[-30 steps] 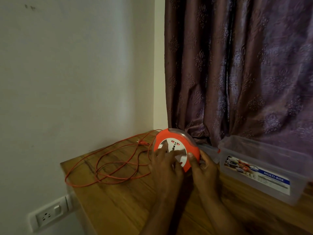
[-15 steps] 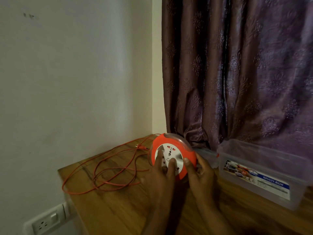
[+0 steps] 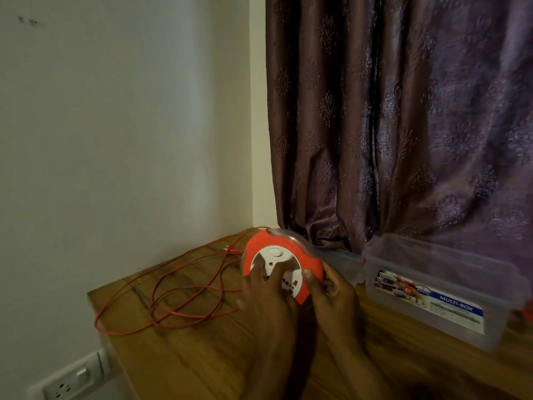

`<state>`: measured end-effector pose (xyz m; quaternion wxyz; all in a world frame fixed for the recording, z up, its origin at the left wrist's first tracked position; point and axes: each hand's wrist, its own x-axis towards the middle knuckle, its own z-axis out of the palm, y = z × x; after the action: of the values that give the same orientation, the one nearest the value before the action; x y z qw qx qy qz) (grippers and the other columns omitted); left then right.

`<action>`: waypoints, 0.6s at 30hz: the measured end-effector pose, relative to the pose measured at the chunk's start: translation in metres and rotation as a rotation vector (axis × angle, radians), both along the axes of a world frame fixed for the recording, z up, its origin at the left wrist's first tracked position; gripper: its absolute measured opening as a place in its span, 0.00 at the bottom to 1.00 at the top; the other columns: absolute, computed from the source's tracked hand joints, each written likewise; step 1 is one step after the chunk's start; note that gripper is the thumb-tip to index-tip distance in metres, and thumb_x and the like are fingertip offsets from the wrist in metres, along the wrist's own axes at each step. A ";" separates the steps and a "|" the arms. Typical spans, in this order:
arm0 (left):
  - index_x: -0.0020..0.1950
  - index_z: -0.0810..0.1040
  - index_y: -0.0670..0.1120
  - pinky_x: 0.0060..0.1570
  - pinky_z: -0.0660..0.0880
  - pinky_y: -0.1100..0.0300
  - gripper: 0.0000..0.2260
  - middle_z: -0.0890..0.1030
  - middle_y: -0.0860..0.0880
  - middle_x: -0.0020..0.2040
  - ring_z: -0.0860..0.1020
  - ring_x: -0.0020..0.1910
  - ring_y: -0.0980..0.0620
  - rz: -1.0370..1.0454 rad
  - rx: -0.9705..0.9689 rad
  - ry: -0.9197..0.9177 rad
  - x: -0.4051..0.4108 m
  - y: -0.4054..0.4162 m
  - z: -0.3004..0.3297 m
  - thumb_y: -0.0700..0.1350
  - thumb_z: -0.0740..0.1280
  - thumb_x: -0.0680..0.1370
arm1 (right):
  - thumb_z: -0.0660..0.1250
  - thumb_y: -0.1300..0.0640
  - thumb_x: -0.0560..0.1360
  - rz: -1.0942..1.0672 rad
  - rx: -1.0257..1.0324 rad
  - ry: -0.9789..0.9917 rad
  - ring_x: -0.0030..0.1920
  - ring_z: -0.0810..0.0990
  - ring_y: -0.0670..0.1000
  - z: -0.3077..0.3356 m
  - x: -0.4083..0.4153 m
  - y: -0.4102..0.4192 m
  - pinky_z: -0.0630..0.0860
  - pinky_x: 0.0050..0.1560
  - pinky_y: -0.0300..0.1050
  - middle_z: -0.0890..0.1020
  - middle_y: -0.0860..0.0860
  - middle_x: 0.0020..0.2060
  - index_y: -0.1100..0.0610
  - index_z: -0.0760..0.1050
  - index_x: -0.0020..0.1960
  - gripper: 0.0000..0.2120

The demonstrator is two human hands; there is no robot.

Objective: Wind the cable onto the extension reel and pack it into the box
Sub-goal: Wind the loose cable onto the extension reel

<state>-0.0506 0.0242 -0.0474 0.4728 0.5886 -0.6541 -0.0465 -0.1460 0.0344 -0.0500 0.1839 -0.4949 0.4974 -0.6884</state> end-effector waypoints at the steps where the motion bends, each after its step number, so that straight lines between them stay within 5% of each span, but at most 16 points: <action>1: 0.65 0.72 0.61 0.66 0.62 0.42 0.25 0.65 0.50 0.73 0.60 0.71 0.45 -0.013 0.002 0.011 0.000 0.000 0.000 0.42 0.68 0.72 | 0.68 0.49 0.73 0.001 0.002 -0.009 0.50 0.83 0.48 0.000 0.000 0.000 0.82 0.47 0.43 0.83 0.51 0.53 0.55 0.76 0.62 0.19; 5: 0.61 0.75 0.59 0.63 0.68 0.43 0.21 0.69 0.51 0.71 0.65 0.68 0.48 -0.093 -0.147 0.121 0.002 0.002 0.001 0.40 0.66 0.72 | 0.68 0.51 0.73 -0.010 -0.013 -0.048 0.48 0.82 0.46 0.003 -0.003 0.000 0.80 0.42 0.37 0.83 0.49 0.50 0.49 0.76 0.57 0.12; 8: 0.63 0.73 0.56 0.53 0.76 0.51 0.16 0.76 0.53 0.62 0.74 0.56 0.56 -0.098 -0.245 0.333 0.002 0.004 0.002 0.47 0.62 0.76 | 0.68 0.51 0.73 -0.046 -0.017 -0.047 0.47 0.83 0.47 0.004 -0.007 -0.001 0.78 0.35 0.32 0.83 0.52 0.50 0.54 0.77 0.59 0.16; 10: 0.65 0.70 0.57 0.44 0.79 0.58 0.16 0.78 0.52 0.58 0.75 0.46 0.62 -0.132 -0.155 0.441 0.002 0.004 0.003 0.49 0.62 0.77 | 0.69 0.51 0.73 -0.062 -0.028 -0.060 0.46 0.83 0.47 0.004 -0.008 -0.002 0.77 0.34 0.29 0.83 0.54 0.51 0.56 0.77 0.61 0.18; 14: 0.70 0.65 0.58 0.37 0.72 0.72 0.21 0.80 0.54 0.55 0.74 0.39 0.65 -0.156 -0.084 0.380 0.000 0.004 -0.002 0.53 0.62 0.77 | 0.69 0.53 0.73 -0.059 -0.053 -0.050 0.46 0.82 0.45 0.003 -0.007 0.000 0.77 0.34 0.29 0.83 0.54 0.51 0.56 0.77 0.61 0.17; 18: 0.74 0.57 0.60 0.38 0.72 0.67 0.26 0.80 0.51 0.58 0.71 0.37 0.68 -0.187 0.043 0.391 -0.004 0.004 -0.006 0.57 0.61 0.77 | 0.69 0.53 0.73 -0.071 -0.069 -0.031 0.48 0.82 0.45 0.004 -0.002 0.002 0.76 0.38 0.27 0.83 0.50 0.51 0.55 0.77 0.61 0.17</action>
<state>-0.0549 0.0282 -0.0533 0.5715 0.5153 -0.6005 -0.2174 -0.1475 0.0360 -0.0459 0.1499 -0.4724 0.4877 -0.7187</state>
